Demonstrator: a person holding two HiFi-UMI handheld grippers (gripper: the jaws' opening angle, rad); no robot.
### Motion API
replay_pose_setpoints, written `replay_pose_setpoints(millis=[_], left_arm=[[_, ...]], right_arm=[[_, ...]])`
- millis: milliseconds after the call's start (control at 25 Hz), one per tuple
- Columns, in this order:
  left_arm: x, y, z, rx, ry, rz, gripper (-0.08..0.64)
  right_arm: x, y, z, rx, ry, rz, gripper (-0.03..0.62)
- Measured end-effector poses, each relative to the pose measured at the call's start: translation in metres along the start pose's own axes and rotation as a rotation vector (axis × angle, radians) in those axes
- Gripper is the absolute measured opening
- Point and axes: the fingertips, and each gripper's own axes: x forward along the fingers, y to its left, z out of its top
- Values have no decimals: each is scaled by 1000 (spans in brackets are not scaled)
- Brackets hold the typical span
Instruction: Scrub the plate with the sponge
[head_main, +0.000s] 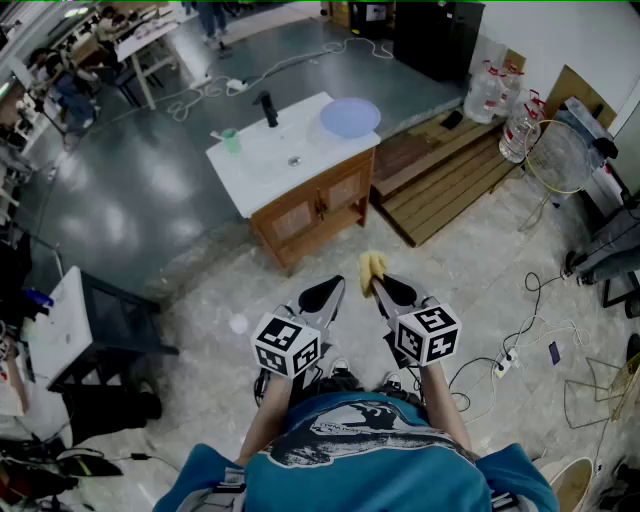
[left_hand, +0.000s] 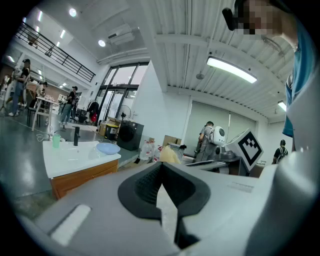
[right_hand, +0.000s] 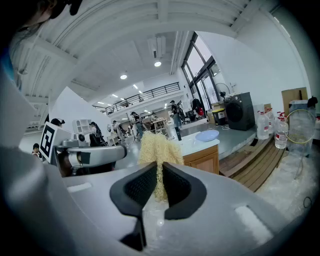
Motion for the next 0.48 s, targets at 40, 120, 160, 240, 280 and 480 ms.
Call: replay_pose_setpoints(millis=[40, 120, 160, 240, 280, 480], left_arm=[[0, 1, 0, 1, 0, -3, 12], [-1, 3, 1, 3, 2, -8, 12], [-1, 4, 1, 5, 2, -11, 12], [-3, 6, 3, 8, 1, -16, 12], [-5, 8, 4, 8, -1, -18, 12], [-8, 15, 7, 3, -8, -40, 12]], right_arm=[[1, 0, 0, 2, -2, -2, 32], [4, 1, 1, 5, -7, -5, 32], [5, 2, 2, 8, -9, -7, 32], [7, 4, 2, 13, -15, -10, 32], [8, 6, 3, 19, -21, -11, 32], [11, 10, 7, 40, -50, -31, 33]])
